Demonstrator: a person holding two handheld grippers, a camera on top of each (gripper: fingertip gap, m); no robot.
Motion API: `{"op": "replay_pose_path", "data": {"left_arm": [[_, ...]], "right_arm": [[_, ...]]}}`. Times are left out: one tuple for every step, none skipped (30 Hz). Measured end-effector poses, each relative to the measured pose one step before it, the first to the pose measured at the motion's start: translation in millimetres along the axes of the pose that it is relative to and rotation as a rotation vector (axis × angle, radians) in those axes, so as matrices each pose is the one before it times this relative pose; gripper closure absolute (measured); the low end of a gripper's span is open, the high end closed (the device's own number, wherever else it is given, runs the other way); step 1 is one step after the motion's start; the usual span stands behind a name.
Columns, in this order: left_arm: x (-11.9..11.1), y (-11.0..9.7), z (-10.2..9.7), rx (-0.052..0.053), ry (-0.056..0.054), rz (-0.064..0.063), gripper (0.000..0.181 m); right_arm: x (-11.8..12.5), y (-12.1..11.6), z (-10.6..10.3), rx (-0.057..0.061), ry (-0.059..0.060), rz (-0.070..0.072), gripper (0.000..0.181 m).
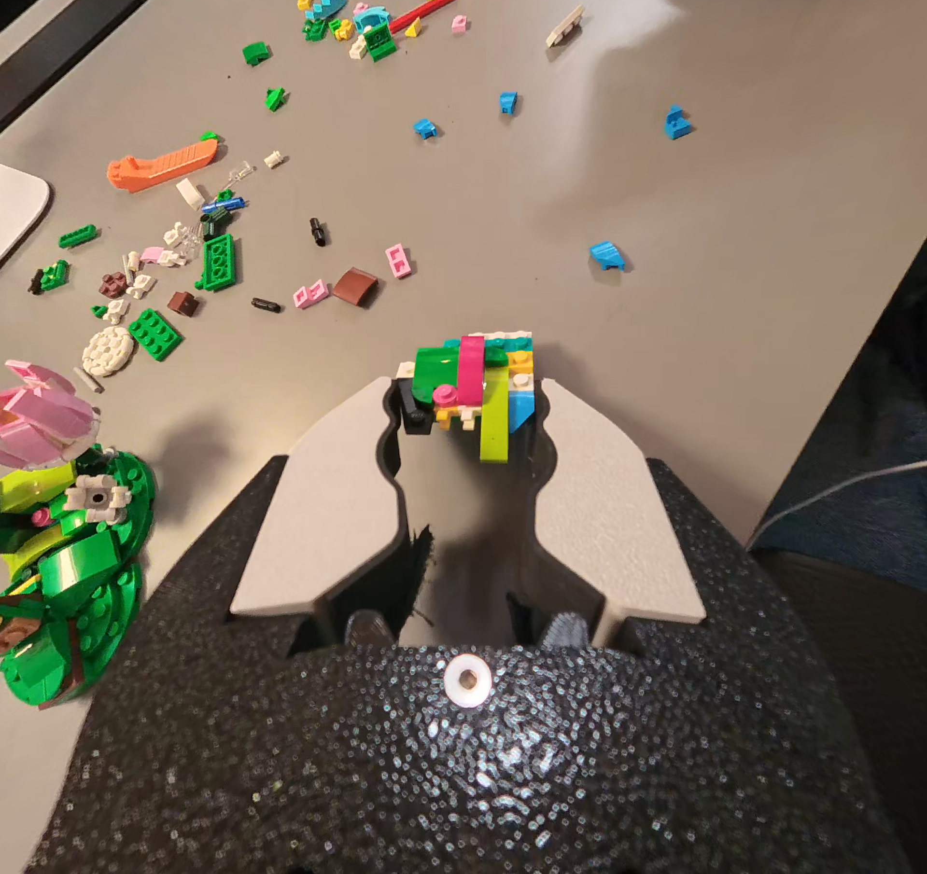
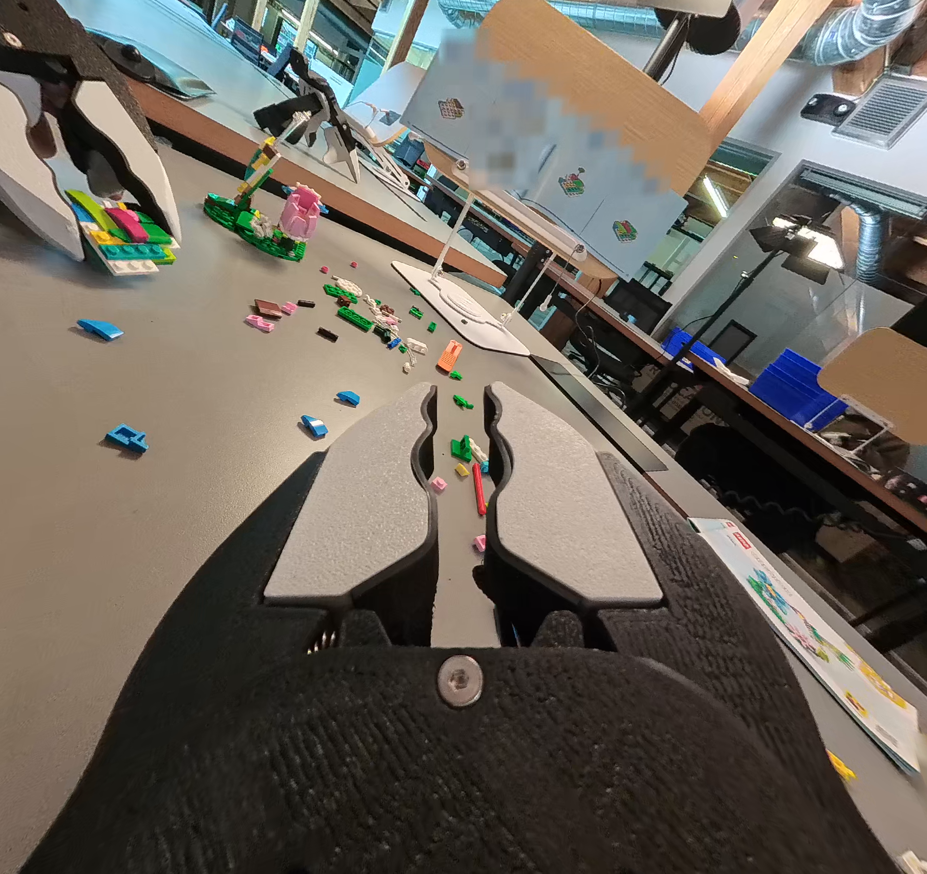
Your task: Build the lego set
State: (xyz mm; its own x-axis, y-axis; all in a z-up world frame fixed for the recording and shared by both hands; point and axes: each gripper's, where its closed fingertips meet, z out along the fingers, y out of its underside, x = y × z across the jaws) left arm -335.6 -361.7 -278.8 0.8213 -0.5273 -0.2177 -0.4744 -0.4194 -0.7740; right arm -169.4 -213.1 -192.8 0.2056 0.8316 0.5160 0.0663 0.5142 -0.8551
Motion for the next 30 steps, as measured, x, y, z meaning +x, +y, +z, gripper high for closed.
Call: {"op": "replay_pose_path", "data": {"left_arm": [[-0.28, 1.16, 0.94, -0.0094, 0.0018, -0.0004, 0.131], [-0.05, 0.31, 0.72, -0.0051, 0.0048, -0.0026, 0.131], [-0.29, -0.16, 0.76, -0.0007, 0.0037, -0.0023, 0.131], [-0.27, -0.15, 0.55, -0.0011, 0.003, -0.0015, 0.131], [-0.14, -0.01, 0.62, -0.0016, 0.0044, -0.0024, 0.131], [-0.4, 0.18, 0.64, -0.0037, 0.003, -0.005, 0.131], [-0.34, 0.43, 0.53, -0.0053, 0.0043, -0.0065, 0.131], [-0.33, 0.18, 0.56, -0.0028, 0.0038, -0.0059, 0.131], [-0.56, -0.18, 0.4, 0.0, 0.0003, -0.0003, 0.131], [-0.73, -0.24, 0.2, 0.0, -0.0046, 0.0056, 0.131], [-0.52, -0.4, 0.04, -0.0001, -0.006, 0.0099, 0.131], [0.03, -0.29, -0.01, -0.0005, -0.0041, 0.0096, 0.131], [0.05, -0.16, -0.12, -0.0017, -0.0034, 0.0055, 0.131], [-0.03, -0.09, -0.03, -0.0017, -0.0022, 0.0019, 0.131], [0.12, 0.1, -0.06, -0.0028, -0.0005, -0.0021, 0.131], [0.92, 0.18, -0.04, -0.0063, 0.0071, -0.0057, 0.131], [1.49, -0.05, 0.14, -0.0082, 0.0137, -0.0057, 0.131], [1.12, -0.33, 0.55, -0.0064, 0.0102, -0.0038, 0.13], [1.4, -0.78, 0.74, -0.0024, 0.0094, -0.0012, 0.129], [1.21, -0.68, 0.73, -0.0016, 0.0089, -0.0009, 0.129], [0.13, -0.44, 0.66, 0.0003, 0.0016, -0.0009, 0.128], [0.19, -0.31, 0.25, 0.0016, 0.0025, 0.0003, 0.127], [-0.21, 0.03, -0.29, 0.0021, 0.0004, 0.0, 0.125], [-1.52, -0.15, -1.85, 0.0066, -0.0072, -0.0018, 0.124], [-3.23, -2.28, -4.44, 0.0256, -0.0163, -0.0089, 0.124], [-5.34, -5.98, -7.66, 0.0534, -0.0229, -0.0238, 0.124], [-6.7, -10.16, -10.2, 0.0803, -0.0264, -0.0368, 0.125], [-7.6, -13.37, -11.38, 0.094, -0.0306, -0.0368, 0.126], [-8.6, -15.08, -11.29, 0.0966, -0.0419, -0.0262, 0.126], [-10.25, -15.58, -9.81, 0.0932, -0.0611, -0.0134, 0.127]], "right_arm": [[-0.28, 0.09, 0.13, -0.0005, -0.0016, -0.0013, 0.165], [-0.29, 0.01, 0.03, -0.0002, -0.0013, -0.0016, 0.165], [-0.31, 0.0, 0.13, -0.0002, -0.0013, -0.0016, 0.166], [-0.36, 0.03, 0.11, -0.0005, -0.0016, -0.0015, 0.166], [-0.27, 0.08, 0.14, -0.0004, -0.0014, -0.0013, 0.166], [-0.19, 0.05, 0.06, -0.0002, -0.0008, -0.001, 0.166], [-0.14, -0.06, 0.08, 0.0, -0.0005, -0.0005, 0.166], [-0.06, -0.01, 0.01, 0.0001, -0.0005, -0.0001, 0.166], [-0.12, 0.06, 0.1, 0.0001, -0.0004, -0.0001, 0.166], [-0.07, -0.04, 0.02, 0.0003, -0.0007, -0.0002, 0.166], [-0.09, -0.05, -0.06, 0.0005, -0.0009, -0.0002, 0.166], [-0.12, 0.04, 0.02, 0.0004, -0.0006, -0.0003, 0.166], [-0.03, -0.01, 0.0, 0.0, -0.0004, -0.0002, 0.166], [-0.15, -0.04, 0.07, -0.0001, -0.0006, -0.0004, 0.166], [-0.08, 0.12, 0.07, -0.0003, -0.0004, -0.0006, 0.166], [-0.14, -0.04, 0.07, -0.0001, -0.0006, -0.0007, 0.166], [-0.17, 0.0, -0.01, 0.0002, -0.0005, -0.0004, 0.166], [-0.05, -0.02, 0.1, 0.0001, -0.0002, 0.0, 0.166], [-0.03, 0.02, -0.01, -0.0001, -0.0001, 0.0002, 0.166], [0.11, 0.06, 0.01, -0.0001, 0.0003, 0.0001, 0.166], [0.02, -0.07, -0.06, 0.0006, 0.0002, 0.0003, 0.166], [0.14, -0.11, -0.03, 0.0006, 0.0003, 0.0008, 0.166], [0.09, 0.01, -0.05, 0.0004, 0.0006, 0.0012, 0.166], [0.23, -0.09, -0.04, 0.0005, 0.0012, 0.0011, 0.166], [0.34, -0.12, -0.11, 0.0008, 0.002, 0.0013, 0.166], [0.51, -0.06, -0.19, 0.0008, 0.0029, 0.002, 0.166], [0.59, -0.17, -0.27, 0.001, 0.0032, 0.0024, 0.166], [0.65, -0.55, -0.2, 0.0025, 0.0044, 0.0022, 0.166], [0.4, -0.68, -0.23, 0.0038, 0.0031, 0.0018, 0.166], [-0.23, -0.75, -0.09, 0.0031, -0.0009, 0.0024, 0.166]]}}
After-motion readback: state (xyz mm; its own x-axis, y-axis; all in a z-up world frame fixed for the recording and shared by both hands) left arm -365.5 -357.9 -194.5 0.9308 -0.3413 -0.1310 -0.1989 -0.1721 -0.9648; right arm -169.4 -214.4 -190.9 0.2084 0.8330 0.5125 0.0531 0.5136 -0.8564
